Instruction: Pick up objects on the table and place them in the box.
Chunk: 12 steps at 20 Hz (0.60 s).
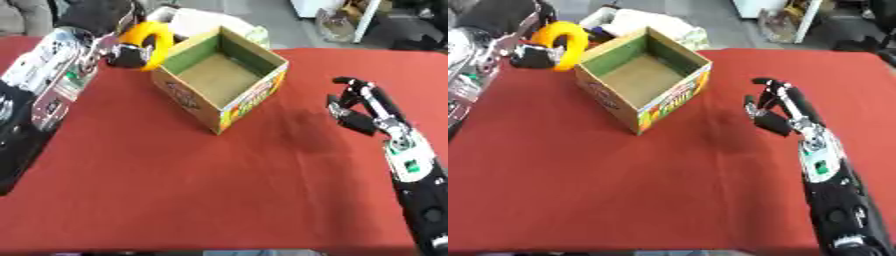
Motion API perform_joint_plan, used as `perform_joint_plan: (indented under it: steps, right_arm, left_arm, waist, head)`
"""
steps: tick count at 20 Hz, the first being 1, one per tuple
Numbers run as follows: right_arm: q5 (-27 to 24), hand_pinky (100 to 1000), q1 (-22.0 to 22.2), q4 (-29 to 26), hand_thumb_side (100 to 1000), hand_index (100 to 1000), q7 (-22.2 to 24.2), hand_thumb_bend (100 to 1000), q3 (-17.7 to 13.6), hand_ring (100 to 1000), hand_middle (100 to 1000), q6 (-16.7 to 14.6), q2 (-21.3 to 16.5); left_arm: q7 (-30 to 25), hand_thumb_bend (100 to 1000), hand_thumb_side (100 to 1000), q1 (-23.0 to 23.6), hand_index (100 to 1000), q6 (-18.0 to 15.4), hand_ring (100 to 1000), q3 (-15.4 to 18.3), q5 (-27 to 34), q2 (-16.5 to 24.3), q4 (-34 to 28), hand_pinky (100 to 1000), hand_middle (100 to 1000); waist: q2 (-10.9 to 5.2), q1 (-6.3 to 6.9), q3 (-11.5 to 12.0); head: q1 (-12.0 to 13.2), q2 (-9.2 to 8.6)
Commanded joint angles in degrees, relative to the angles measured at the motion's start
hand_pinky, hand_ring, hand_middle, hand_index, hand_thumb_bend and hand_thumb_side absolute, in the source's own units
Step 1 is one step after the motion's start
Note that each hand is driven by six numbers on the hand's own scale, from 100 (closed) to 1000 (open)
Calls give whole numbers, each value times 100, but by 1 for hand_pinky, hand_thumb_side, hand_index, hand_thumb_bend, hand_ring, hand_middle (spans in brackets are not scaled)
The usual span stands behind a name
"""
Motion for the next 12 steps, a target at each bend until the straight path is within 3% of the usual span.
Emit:
perform_joint_plan:
  steps: [1, 12]
  right_arm:
    - [-49, 595, -99, -115, 562, 883, 15, 100, 23, 607, 424, -8, -104]
    - [-81, 594, -142, -107, 565, 883, 31, 100, 50, 606, 424, -37, -45]
  left_arm:
    - [69, 100, 244, -307, 547, -83, 427, -36, -54, -154, 256, 499, 394]
    - [889, 100, 244, -1046, 558, -410, 443, -245, -1016, -1484, 2367, 520, 407]
  waist:
    - [-106, 15, -14]
    - [-50, -20, -122]
  head:
    - [-14, 3]
    - [70, -73]
